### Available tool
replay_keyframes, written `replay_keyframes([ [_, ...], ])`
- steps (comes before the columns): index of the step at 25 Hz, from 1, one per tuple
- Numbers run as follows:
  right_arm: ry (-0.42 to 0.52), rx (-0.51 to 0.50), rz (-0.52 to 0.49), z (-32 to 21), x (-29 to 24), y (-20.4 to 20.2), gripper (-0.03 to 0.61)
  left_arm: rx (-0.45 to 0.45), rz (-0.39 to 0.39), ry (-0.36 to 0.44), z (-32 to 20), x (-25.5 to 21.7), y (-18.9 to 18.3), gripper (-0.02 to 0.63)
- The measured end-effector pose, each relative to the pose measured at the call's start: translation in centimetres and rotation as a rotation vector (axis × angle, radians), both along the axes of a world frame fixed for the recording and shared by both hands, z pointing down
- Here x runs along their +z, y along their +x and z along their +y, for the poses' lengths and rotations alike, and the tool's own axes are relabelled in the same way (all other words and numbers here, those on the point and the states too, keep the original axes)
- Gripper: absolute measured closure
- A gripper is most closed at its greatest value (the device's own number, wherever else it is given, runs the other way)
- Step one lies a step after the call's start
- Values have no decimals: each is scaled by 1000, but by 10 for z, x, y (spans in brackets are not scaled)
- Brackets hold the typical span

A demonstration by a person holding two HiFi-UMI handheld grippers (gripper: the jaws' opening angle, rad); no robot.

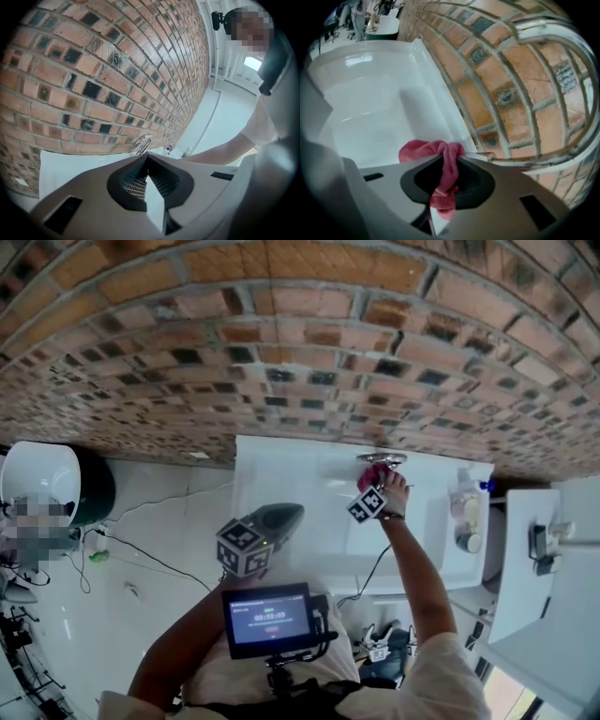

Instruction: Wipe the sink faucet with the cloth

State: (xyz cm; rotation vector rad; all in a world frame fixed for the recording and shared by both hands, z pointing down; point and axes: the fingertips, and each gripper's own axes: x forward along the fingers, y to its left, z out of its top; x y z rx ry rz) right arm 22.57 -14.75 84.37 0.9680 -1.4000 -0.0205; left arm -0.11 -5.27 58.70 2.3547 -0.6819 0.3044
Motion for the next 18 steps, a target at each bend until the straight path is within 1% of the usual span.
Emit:
replay_keyframes([
  [5,92,126,-188,-2,-18,14,494,14,-5,2,2,0,6,623],
  [8,116,195,-324,-2,-20,24,494,18,-4,5,2,-2,9,623],
  [10,127,222,-383,-3,-24,29,495,19,-5,6,2,-2,10,623],
  [12,131,243,-426,-2,-26,36,494,20,-7,6,4,-2,10,623],
  [15,157,243,-438,-3,-30,53,495,21,-13,4,6,-1,9,623],
  [18,134,256,-456,0,-26,65,494,14,-14,2,6,0,6,623],
])
